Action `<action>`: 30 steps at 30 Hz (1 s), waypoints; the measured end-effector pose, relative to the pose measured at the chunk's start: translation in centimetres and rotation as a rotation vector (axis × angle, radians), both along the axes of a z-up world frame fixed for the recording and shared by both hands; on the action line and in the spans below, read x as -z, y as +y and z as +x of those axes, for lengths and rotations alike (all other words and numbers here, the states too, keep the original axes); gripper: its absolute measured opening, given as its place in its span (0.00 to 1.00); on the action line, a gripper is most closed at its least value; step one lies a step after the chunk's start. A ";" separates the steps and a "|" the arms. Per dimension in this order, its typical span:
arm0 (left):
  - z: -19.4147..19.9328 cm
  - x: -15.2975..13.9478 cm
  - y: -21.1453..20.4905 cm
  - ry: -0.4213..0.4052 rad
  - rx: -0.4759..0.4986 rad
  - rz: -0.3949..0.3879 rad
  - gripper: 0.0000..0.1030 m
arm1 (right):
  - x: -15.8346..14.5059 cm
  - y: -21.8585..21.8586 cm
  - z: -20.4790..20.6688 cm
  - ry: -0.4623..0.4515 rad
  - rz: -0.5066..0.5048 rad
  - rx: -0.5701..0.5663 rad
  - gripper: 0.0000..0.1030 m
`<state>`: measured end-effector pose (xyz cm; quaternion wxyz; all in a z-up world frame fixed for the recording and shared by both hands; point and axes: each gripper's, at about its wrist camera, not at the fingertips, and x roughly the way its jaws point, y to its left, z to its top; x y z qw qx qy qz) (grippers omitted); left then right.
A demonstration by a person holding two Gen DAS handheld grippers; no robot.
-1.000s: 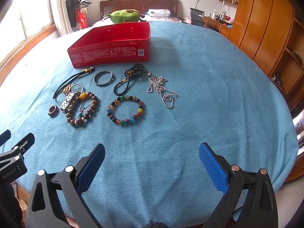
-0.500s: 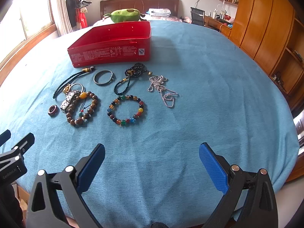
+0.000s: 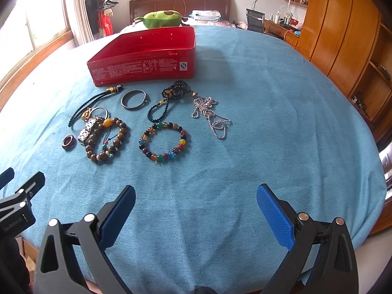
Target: Organize jewelry
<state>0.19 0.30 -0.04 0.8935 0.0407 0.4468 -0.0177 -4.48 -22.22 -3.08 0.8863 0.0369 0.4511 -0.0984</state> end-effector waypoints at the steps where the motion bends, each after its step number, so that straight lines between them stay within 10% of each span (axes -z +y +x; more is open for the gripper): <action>1: 0.0 0.0 0.0 0.000 0.000 0.000 0.97 | 0.0 0.0 0.0 0.000 0.000 0.000 0.96; 30: 1.0 0.6 1.2 0.016 0.018 -0.073 0.97 | 0.5 -0.9 1.9 0.004 0.077 -0.063 0.96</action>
